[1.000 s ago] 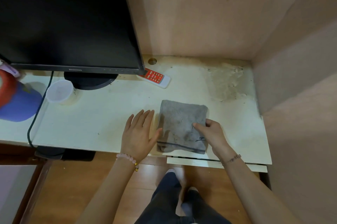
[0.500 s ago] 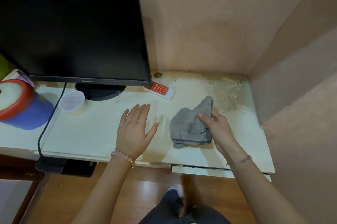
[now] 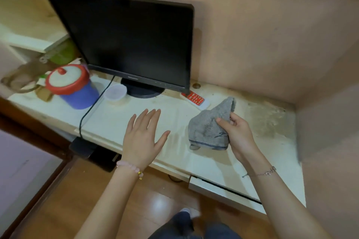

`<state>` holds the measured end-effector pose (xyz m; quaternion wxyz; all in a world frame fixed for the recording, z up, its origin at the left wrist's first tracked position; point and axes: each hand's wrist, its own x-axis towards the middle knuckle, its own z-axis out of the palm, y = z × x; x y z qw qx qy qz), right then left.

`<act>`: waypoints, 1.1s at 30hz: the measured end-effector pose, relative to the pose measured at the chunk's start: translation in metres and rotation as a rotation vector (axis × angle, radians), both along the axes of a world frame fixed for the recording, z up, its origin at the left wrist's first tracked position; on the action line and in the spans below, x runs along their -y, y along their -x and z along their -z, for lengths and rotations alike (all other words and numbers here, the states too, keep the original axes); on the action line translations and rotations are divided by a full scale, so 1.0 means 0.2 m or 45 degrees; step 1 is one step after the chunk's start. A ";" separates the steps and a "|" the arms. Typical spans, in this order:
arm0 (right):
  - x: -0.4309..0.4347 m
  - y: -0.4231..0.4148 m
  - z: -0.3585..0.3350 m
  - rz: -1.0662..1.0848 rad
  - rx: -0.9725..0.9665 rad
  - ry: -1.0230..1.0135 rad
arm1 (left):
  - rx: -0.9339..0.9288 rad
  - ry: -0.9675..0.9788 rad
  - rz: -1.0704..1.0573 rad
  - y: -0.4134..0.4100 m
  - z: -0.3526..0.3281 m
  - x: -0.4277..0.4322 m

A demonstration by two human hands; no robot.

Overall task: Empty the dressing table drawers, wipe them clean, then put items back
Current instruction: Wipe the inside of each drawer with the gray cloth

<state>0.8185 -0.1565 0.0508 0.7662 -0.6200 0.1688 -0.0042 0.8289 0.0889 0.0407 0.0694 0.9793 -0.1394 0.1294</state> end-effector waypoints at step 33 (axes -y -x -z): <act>-0.94 1.41 -0.01 -2.031 0.092 0.132 | 0.020 0.004 -2.062 2.74 -0.01 0.17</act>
